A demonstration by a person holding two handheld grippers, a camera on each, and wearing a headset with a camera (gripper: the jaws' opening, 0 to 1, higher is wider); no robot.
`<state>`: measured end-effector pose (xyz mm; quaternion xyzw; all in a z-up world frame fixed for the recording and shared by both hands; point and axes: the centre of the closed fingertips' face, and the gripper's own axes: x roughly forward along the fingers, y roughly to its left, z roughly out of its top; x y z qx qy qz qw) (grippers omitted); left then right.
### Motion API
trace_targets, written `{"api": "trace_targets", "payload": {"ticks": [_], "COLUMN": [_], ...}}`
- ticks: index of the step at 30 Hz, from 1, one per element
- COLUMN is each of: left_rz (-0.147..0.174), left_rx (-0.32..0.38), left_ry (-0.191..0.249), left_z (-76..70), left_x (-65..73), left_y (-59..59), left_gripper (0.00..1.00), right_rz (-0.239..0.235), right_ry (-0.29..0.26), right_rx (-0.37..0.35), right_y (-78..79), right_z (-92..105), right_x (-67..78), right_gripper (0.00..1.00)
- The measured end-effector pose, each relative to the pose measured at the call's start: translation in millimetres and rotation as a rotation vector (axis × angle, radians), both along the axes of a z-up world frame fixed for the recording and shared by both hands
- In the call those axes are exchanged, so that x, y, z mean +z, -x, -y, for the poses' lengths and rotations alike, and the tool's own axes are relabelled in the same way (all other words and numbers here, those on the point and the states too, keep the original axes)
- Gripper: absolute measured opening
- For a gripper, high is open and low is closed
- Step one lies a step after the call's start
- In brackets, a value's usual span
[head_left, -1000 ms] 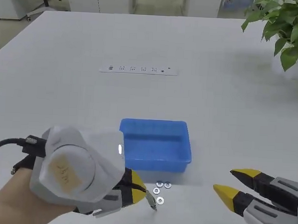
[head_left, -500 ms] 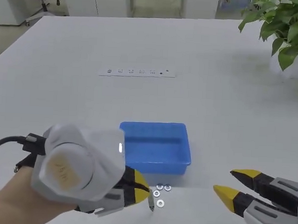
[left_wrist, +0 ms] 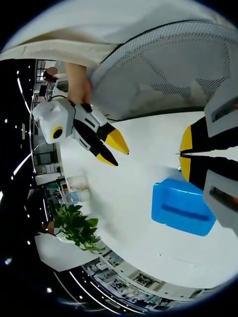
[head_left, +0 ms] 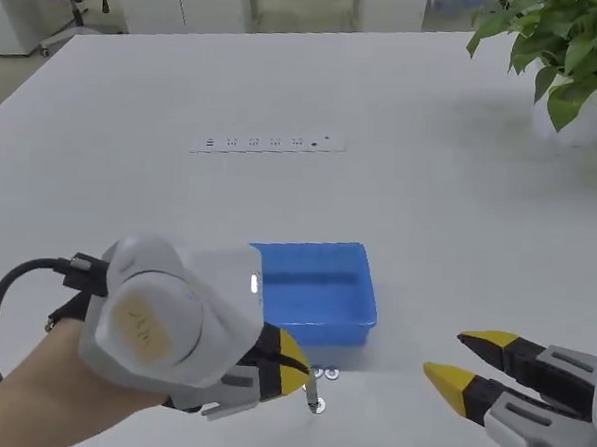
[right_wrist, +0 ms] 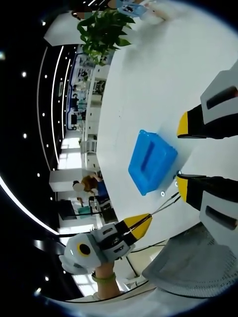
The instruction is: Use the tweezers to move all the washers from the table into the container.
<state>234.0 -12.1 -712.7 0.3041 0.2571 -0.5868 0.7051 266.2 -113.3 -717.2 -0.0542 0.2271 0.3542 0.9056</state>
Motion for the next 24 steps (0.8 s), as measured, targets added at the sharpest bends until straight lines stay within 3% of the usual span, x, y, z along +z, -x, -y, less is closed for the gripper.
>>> {"api": "trace_targets", "payload": {"ticks": [6,9,11,13,16,19,21,24], "left_rz": [-0.013,-0.035,-0.032,-0.051,-0.063,-0.060,-0.060,-0.058], "left_rx": [-0.026,-0.016,-0.012,-0.002,-0.005,-0.019,-0.026,-0.055], "left_ry": [-0.023,-0.007,-0.007,-0.001,-0.006,-0.029,-0.031,-0.037], "left_z": [3.9,5.7,5.8,5.9,4.7,2.4,2.5,4.0], "left_x": [-5.5,-5.1,-5.0,-4.9,-6.1,-8.2,-8.1,-8.1], "left_y": [-0.6,-4.2,-7.5,-9.9,-12.0,-13.4,-14.1,-11.7], "left_gripper": [0.00,0.00,0.00,0.00,0.00,0.00,0.00,0.00], "right_rz": [-0.007,-0.007,-0.008,-0.015,-0.056,-0.092,-0.095,-0.073], "right_ry": [-0.006,-0.008,-0.016,-0.049,-0.112,-0.058,-0.016,0.002], "right_rx": [-0.006,-0.001,0.007,0.028,0.140,0.276,0.342,0.438], "right_y": [-1.1,-1.0,-0.4,1.5,10.5,19.9,20.8,19.5], "right_z": [0.8,-0.2,-2.1,-7.3,-25.8,-41.7,-52.6,-73.1], "right_x": [-1.3,-1.7,-1.0,1.0,1.4,-9.8,-14.7,-14.6], "right_gripper": [0.26,0.26,0.26,0.25,0.23,0.19,0.20,0.22]}}
